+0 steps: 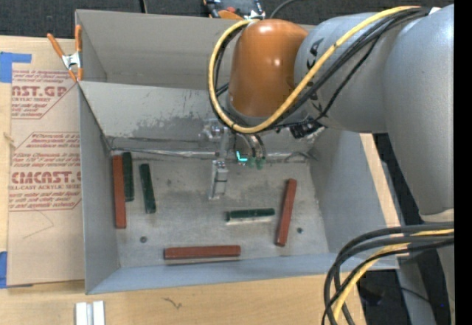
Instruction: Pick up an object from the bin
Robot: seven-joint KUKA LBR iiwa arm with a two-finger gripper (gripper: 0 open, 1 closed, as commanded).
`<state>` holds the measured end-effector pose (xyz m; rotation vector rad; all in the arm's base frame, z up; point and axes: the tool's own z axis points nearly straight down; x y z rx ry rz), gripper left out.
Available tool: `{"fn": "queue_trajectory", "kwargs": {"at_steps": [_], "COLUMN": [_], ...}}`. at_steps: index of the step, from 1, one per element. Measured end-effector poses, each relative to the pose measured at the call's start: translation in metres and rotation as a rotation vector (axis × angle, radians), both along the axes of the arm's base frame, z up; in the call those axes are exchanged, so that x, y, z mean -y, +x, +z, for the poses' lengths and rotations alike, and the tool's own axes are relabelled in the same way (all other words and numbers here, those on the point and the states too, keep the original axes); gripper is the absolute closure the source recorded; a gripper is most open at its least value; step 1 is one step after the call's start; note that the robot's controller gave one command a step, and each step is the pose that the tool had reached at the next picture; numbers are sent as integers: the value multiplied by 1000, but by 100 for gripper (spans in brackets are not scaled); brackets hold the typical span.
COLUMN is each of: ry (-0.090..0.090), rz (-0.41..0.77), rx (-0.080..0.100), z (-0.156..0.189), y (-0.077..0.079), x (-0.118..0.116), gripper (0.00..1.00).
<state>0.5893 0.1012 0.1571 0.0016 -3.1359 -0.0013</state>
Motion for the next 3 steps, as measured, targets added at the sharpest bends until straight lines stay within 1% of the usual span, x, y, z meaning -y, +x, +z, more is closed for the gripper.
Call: {"fn": "queue_trajectory", "kwargs": {"at_steps": [1, 2, 3], "ry": [-5, -1, -1], "rz": [-74, -215, -401], "rx": [-5, 5, 3], "z": [-92, -57, -58], "y": [-67, -83, -93], "x": [101, 96, 92], "gripper": [0, 0, 0]}}
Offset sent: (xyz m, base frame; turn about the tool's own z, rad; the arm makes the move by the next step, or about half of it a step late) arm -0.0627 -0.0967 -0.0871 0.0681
